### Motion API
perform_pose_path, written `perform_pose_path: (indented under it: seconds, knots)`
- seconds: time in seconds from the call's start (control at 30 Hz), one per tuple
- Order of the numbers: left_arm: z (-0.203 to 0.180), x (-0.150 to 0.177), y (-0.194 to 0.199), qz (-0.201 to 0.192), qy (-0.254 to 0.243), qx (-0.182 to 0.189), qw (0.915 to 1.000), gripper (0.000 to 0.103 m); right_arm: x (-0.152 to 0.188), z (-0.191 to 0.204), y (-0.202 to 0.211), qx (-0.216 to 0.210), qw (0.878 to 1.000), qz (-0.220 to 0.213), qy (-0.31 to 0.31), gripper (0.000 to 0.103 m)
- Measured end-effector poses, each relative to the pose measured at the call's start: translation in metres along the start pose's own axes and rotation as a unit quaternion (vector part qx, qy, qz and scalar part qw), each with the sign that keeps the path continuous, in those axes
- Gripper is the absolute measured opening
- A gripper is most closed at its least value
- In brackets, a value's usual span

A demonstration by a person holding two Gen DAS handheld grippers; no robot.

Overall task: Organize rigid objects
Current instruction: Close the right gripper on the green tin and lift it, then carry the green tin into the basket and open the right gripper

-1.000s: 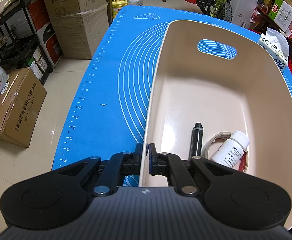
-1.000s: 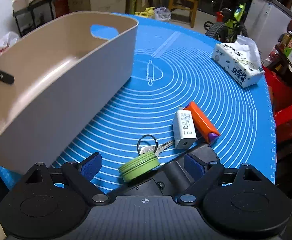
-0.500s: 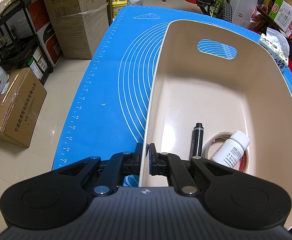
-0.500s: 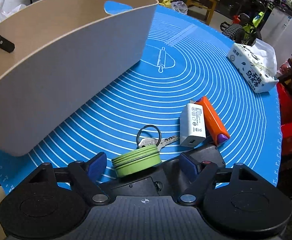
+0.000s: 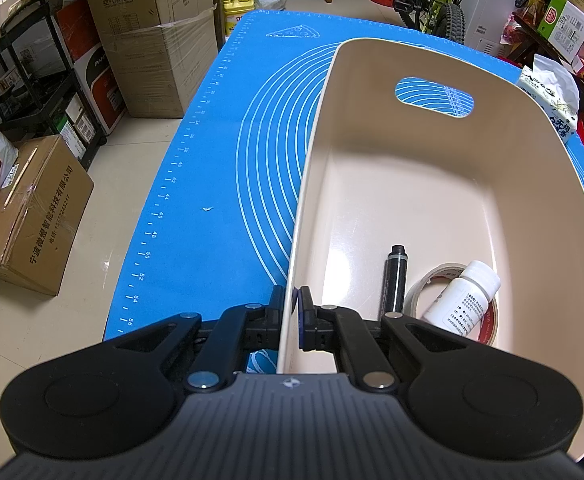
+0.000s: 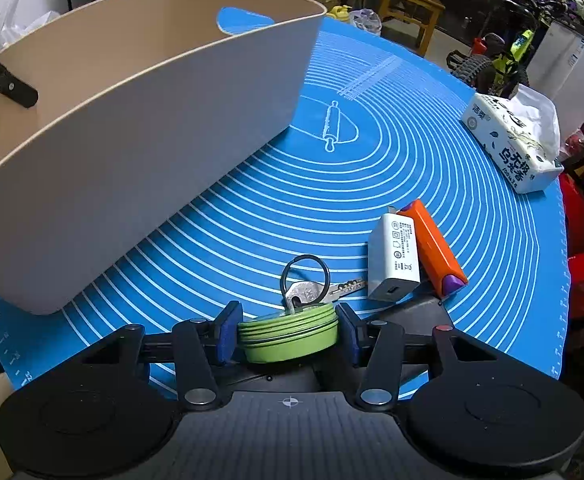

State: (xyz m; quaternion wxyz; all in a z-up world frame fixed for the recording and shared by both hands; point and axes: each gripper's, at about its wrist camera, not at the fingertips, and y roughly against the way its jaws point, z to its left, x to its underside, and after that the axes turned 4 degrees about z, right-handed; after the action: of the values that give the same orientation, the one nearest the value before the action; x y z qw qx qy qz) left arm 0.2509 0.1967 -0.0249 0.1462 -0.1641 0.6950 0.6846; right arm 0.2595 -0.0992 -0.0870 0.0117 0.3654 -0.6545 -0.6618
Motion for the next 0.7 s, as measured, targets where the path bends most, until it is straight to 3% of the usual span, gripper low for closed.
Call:
perform_pose_path:
  seconds: [0.37, 0.7]
  knots:
    - [0.000, 0.000, 0.000, 0.000, 0.000, 0.000, 1.0000, 0.008, -0.010, -0.003, 0.029, 0.049, 0.997, -0.049, -0.029, 0.055]
    - [0.001, 0.000, 0.000, 0.000, 0.000, -0.001, 1.0000, 0.008, -0.036, 0.004, 0.065, 0.063, 0.989, -0.124, -0.054, 0.055]
